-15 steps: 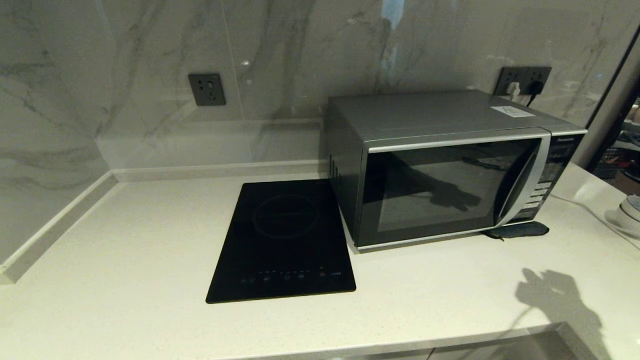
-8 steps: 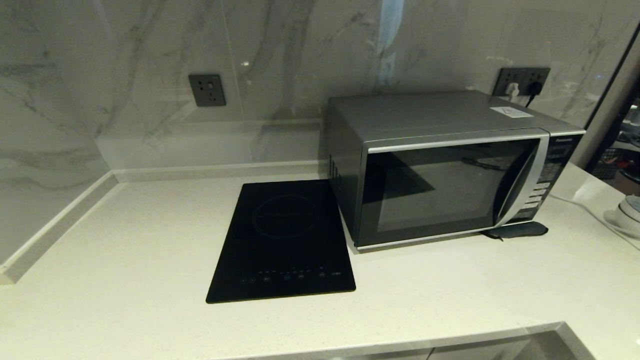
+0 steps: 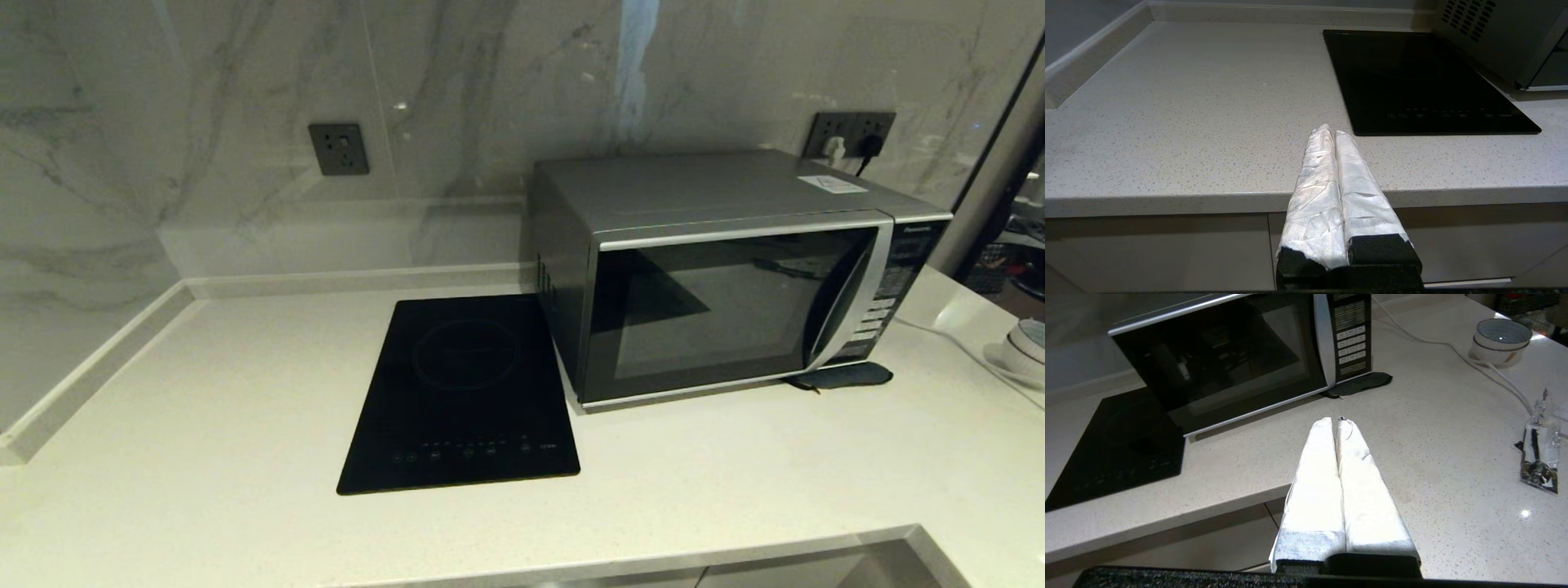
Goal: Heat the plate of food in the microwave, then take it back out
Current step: Open the microwave oven
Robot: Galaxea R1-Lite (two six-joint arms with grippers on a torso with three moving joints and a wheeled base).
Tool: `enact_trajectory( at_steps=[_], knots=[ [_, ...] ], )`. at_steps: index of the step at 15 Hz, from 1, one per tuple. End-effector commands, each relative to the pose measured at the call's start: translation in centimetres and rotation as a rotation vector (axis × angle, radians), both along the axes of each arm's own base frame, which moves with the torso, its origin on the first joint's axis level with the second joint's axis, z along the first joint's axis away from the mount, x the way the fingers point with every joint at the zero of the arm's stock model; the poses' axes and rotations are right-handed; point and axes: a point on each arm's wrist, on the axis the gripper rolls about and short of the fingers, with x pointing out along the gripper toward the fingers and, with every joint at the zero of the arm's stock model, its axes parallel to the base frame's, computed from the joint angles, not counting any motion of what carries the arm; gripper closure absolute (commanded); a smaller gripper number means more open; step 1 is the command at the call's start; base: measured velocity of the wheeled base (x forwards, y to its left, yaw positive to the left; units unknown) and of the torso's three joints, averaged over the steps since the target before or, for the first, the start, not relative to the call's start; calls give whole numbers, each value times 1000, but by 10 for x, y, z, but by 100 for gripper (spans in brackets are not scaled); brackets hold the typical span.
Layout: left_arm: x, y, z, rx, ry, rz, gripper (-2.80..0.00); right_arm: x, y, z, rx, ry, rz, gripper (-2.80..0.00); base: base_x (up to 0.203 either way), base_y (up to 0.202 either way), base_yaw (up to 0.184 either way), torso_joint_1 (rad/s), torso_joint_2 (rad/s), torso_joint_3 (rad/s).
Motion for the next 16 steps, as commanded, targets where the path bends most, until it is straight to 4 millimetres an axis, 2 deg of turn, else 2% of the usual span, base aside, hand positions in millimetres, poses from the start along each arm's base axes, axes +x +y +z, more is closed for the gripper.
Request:
enact_trajectory(
  at_steps=[1,5,10,14,16],
  knots=[
    [0,0,0,-1,0,1,0,-12,-4,-23,-19,-19,42,0,0,0,0,0,0,0],
    [0,0,0,-1,0,1,0,-17,-6,-79,-81,-12,65,0,0,0,0,0,0,0],
    [0,0,0,-2,0,1,0,22,-7,-120,-95,85,46,0,0,0,0,0,0,0],
    [0,0,0,-1,0,1,0,59,-7,-157,-159,36,39,0,0,0,0,0,0,0],
    [0,0,0,-2,0,1,0,68,-7,-165,-173,-46,43,0,0,0,0,0,0,0]
  ],
)
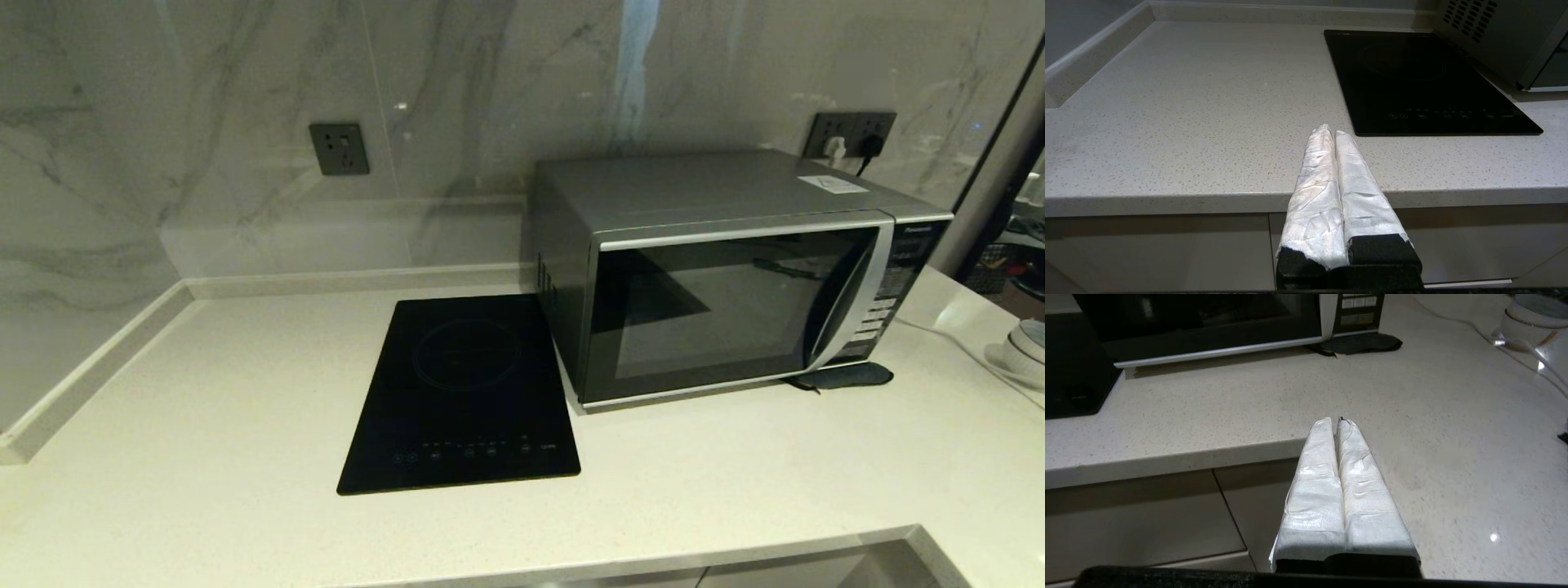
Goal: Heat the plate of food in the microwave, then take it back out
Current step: Open the microwave oven
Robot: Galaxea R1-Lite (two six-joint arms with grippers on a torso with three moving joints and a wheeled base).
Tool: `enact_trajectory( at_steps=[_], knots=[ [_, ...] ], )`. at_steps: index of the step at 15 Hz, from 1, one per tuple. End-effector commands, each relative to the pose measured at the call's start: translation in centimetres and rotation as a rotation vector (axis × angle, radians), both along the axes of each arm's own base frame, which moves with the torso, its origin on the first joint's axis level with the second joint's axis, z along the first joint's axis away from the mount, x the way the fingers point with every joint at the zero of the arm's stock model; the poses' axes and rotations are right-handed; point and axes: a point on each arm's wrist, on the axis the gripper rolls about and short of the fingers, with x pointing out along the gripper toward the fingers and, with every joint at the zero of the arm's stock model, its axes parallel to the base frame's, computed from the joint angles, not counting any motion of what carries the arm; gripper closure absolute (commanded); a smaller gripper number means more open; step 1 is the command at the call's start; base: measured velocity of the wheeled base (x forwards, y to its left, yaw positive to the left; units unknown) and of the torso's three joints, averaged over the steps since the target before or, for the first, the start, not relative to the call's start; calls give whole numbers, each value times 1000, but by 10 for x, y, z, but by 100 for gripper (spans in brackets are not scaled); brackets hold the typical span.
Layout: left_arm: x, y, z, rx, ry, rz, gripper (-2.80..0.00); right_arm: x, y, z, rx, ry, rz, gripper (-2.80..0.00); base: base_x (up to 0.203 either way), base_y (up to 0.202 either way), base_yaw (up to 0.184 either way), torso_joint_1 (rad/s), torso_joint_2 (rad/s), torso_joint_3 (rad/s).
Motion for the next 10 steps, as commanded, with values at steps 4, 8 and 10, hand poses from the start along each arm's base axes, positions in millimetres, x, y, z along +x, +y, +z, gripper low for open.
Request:
enact_trajectory(
  at_steps=[4,8,10],
  knots=[
    [0,0,0,0,0,1,0,11,2,-19,9,-12,90,0,0,0,0,0,0,0],
    [0,0,0,0,0,1,0,11,2,-19,6,-13,92,0,0,0,0,0,0,0],
    [0,0,0,0,0,1,0,11,2,-19,8,-14,92,0,0,0,0,0,0,0]
  ],
)
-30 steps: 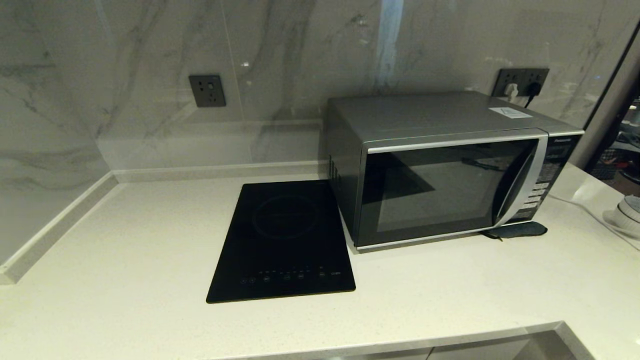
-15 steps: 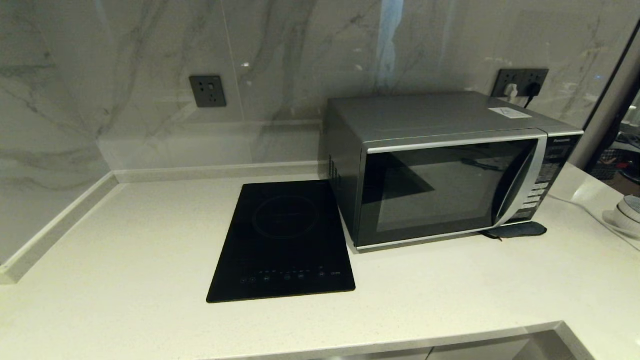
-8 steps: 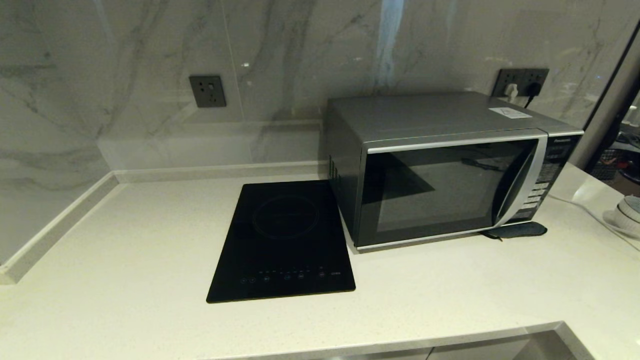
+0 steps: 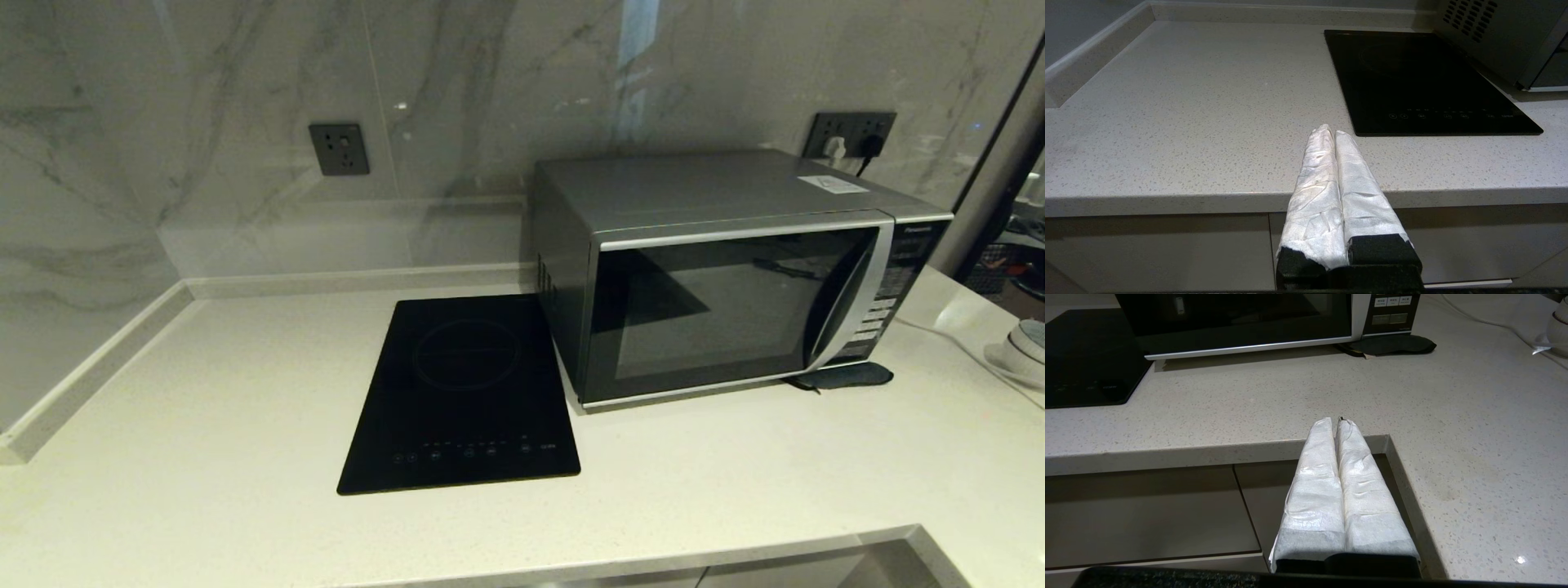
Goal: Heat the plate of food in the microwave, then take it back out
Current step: Open the microwave oven
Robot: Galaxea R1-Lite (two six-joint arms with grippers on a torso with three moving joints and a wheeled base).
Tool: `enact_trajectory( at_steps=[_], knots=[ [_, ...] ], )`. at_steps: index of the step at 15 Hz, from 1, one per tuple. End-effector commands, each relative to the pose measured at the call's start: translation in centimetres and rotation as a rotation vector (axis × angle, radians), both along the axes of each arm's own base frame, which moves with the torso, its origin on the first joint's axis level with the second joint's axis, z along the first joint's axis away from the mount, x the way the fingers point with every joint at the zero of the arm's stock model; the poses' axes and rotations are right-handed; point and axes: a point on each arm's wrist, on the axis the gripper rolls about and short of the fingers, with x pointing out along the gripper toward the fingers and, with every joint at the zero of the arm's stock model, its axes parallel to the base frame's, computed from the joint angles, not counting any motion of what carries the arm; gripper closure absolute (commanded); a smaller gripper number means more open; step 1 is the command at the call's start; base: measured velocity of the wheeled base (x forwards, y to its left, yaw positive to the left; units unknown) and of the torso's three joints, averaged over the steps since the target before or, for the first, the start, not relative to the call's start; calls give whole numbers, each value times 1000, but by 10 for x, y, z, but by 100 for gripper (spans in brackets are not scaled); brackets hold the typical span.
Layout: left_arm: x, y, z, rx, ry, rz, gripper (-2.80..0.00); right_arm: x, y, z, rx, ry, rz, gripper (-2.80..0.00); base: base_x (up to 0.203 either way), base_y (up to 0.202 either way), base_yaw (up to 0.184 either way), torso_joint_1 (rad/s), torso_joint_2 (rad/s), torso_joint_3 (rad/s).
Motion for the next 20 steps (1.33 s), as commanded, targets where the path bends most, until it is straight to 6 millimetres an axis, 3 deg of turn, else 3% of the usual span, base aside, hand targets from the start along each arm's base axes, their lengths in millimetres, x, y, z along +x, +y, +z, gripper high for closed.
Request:
enact_trajectory(
  at_steps=[1,20],
  knots=[
    [0,0,0,-1,0,1,0,0,0,-1,12,5,-2,0,0,0,0,0,0,0],
    [0,0,0,-1,0,1,0,0,0,-1,37,2,-8,0,0,0,0,0,0,0]
  ],
)
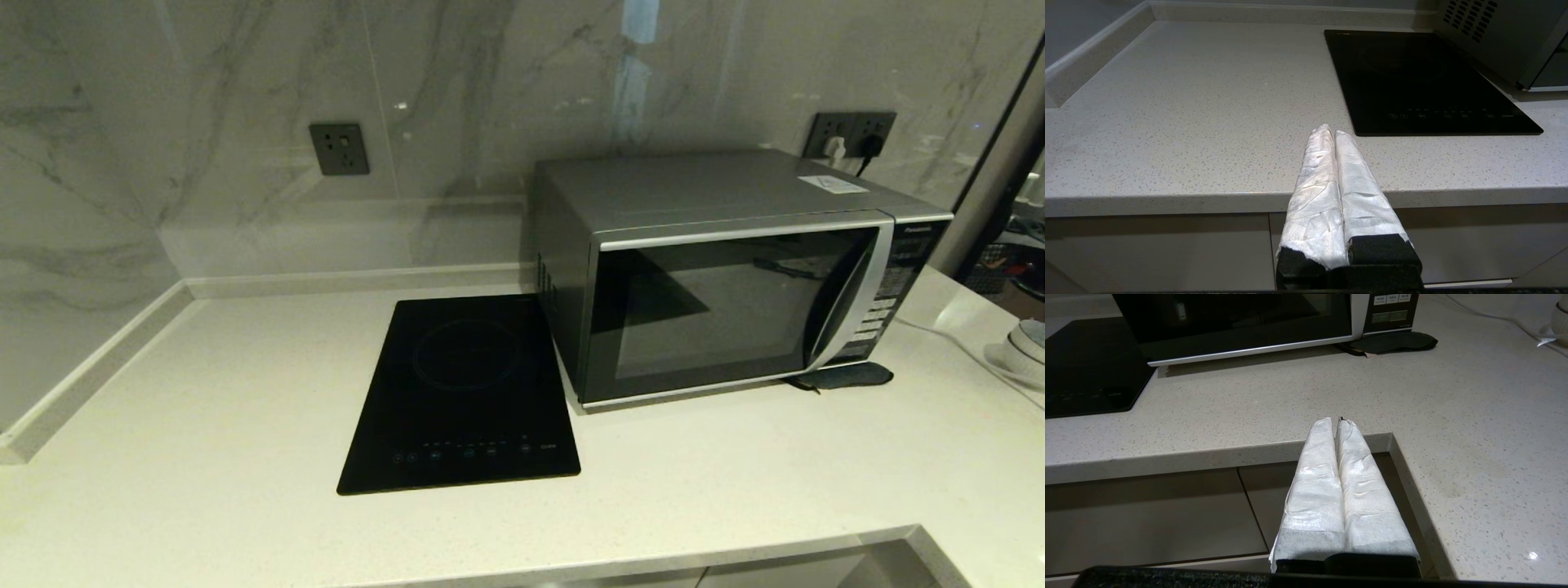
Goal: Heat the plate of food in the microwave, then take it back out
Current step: Open the microwave oven
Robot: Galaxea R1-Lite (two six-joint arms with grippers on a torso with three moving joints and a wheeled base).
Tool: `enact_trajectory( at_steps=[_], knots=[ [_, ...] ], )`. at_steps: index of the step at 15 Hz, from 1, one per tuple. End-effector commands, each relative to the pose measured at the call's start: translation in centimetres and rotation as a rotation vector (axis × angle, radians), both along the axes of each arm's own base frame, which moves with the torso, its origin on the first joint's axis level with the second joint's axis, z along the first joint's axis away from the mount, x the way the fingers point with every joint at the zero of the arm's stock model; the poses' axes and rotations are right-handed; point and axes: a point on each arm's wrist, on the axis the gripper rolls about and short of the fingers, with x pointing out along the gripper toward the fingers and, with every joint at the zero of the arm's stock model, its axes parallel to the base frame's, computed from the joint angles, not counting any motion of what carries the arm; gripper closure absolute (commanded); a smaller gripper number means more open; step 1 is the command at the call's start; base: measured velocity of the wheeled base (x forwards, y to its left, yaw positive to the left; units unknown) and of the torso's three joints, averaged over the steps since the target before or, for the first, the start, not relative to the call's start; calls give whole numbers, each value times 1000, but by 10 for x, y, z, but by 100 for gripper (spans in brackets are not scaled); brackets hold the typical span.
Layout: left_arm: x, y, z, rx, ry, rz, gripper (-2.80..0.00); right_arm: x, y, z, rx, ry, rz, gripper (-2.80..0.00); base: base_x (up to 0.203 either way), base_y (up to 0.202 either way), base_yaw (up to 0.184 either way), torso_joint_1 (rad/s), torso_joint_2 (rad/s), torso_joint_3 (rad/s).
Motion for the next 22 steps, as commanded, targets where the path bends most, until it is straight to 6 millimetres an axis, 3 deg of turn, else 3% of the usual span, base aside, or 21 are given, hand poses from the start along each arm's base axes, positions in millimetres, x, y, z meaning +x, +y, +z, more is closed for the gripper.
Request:
enact_trajectory(
  at_steps=[1,22],
  knots=[
    [0,0,0,-1,0,1,0,0,0,0,1,4,0,0,0,0,0,0,0,0],
    [0,0,0,-1,0,1,0,0,0,0,1,5,1,0,0,0,0,0,0,0]
  ],
)
